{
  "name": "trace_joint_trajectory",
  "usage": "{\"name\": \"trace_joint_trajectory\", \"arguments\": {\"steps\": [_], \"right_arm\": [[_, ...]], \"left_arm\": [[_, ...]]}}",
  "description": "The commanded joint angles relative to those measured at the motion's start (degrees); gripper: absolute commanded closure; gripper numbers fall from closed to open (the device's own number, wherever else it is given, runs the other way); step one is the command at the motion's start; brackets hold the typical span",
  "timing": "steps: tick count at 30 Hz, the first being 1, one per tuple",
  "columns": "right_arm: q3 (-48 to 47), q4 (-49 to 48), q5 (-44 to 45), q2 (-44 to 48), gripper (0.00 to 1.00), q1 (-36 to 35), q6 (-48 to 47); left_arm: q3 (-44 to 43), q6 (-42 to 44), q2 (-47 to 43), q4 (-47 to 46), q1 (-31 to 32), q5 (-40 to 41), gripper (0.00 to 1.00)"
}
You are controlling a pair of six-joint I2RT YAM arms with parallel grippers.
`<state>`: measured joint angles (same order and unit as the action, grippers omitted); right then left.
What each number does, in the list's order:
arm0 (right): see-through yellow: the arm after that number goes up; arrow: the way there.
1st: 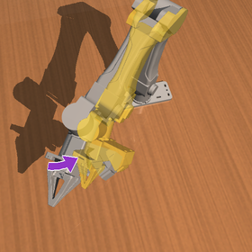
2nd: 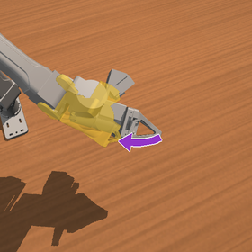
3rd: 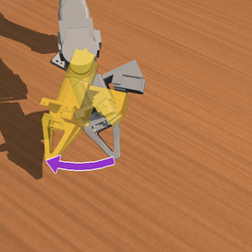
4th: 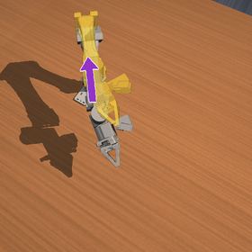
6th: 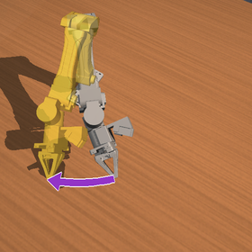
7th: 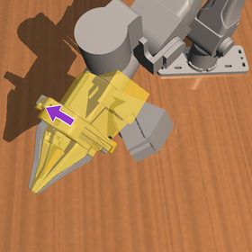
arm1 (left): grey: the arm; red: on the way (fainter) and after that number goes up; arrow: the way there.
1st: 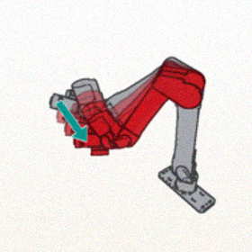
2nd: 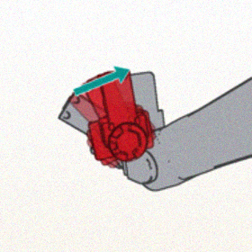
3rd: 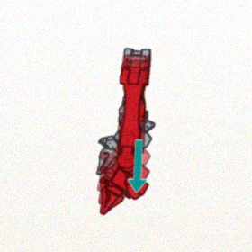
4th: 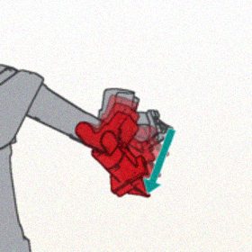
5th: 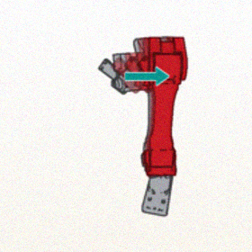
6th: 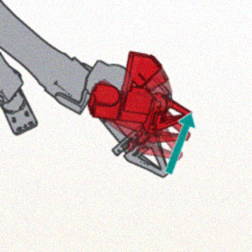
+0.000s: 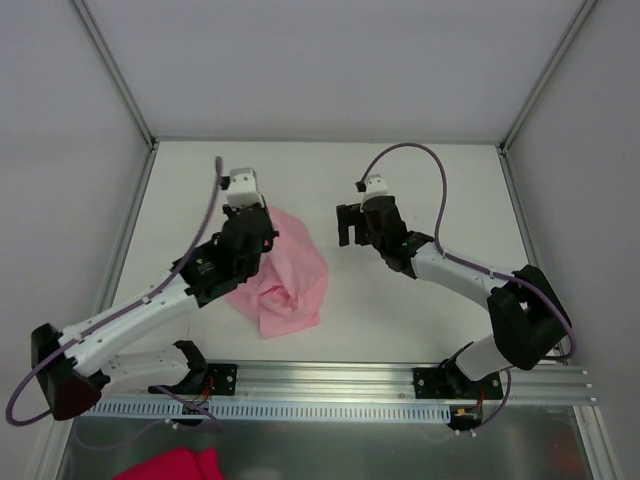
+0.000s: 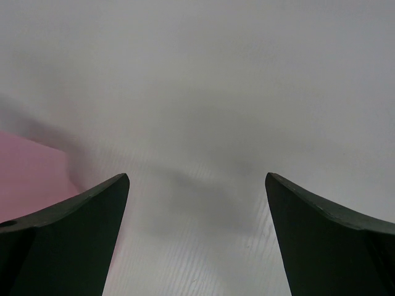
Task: Fold and stack the t-shirts
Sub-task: Flatten out the tshirt
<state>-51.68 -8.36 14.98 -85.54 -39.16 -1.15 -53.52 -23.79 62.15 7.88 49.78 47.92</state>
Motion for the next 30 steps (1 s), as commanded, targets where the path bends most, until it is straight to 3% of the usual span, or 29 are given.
{"name": "trace_joint_trajectory", "arguments": {"steps": [1,8,15,19,24,30], "right_arm": [[-0.35,-4.11,-1.88,-2.43,0.02,-0.04,-0.7],[-1.76,-5.96,-5.05,-7.8,0.02,-1.09,-0.96],[0.17,-7.81,-6.1,-8.51,0.02,-4.7,-2.63],[1.49,-8.95,-5.5,-8.94,0.02,-6.02,-2.54],[3.86,-11.32,-7.15,-8.86,0.02,-7.34,-2.63],[7.91,-18.18,-11.47,-10.17,0.02,-10.67,-3.15]], "left_arm": [[-7.65,9.19,-9.39,-2.79,-0.12,-0.38,1.0],[-16.08,22.18,-10.82,-3.21,0.58,7.44,1.0],[-20.22,33.28,-8.02,-13.31,0.49,11.58,1.0],[-28.8,33.46,-3.36,-11.84,0.49,8.94,1.0],[-34.1,43.2,2.17,-20.78,0.49,9.74,1.0],[-51.84,52.96,11.32,-20.98,0.49,9.65,1.0]]}}
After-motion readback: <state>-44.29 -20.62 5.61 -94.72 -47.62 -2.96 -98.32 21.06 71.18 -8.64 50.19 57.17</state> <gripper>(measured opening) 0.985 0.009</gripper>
